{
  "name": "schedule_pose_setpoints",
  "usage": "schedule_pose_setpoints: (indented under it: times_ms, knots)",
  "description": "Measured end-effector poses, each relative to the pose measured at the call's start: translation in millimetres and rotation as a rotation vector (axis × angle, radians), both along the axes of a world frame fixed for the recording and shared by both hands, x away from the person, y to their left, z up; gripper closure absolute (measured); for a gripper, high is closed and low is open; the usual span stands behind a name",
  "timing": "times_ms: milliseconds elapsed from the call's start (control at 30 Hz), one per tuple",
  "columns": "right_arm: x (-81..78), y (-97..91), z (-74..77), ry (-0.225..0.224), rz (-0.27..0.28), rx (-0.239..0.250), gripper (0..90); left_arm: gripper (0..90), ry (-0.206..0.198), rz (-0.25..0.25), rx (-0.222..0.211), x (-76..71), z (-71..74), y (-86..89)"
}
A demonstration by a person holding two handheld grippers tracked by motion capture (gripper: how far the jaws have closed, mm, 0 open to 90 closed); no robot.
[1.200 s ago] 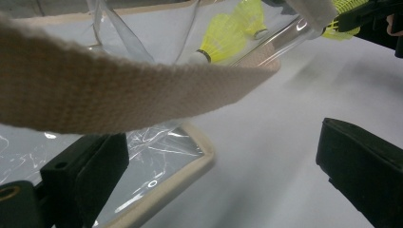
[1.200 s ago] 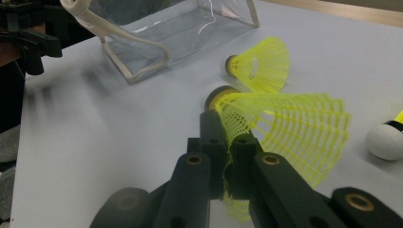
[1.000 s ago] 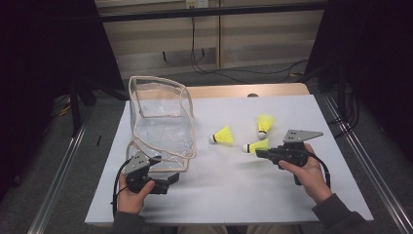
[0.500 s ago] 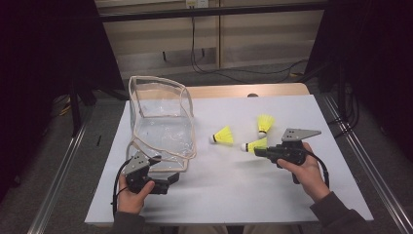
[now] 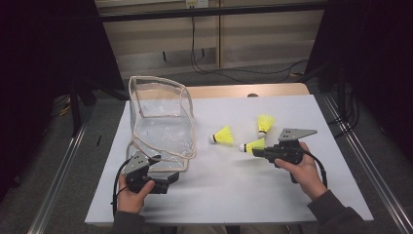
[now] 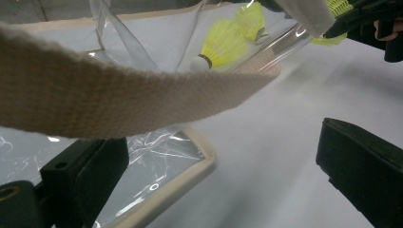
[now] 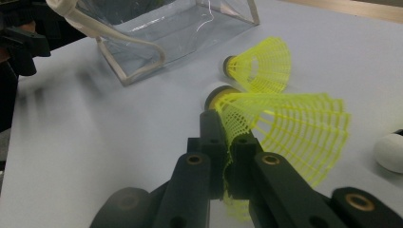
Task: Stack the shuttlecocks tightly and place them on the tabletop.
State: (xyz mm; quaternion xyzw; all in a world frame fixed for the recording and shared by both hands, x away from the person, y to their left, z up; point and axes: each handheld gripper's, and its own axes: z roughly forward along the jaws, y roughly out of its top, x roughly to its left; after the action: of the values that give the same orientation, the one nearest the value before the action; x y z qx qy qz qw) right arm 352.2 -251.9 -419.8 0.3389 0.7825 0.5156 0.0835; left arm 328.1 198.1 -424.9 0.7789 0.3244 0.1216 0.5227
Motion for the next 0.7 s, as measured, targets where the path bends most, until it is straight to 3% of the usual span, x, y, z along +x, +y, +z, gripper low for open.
schedule_pose_setpoints:
  times_ms: [333, 700]
  knots:
    - [5.7, 3.8, -3.0, 0.012, -0.003, -0.018, 87.7, 3.6, -0.001, 0.004, -0.003, -0.1, 0.0, 0.4]
    - [10.9, 7.9, 4.9, 0.003, -0.002, -0.030, 87.8, 3.6, -0.003, 0.007, -0.010, 0.2, 0.3, 1.3]
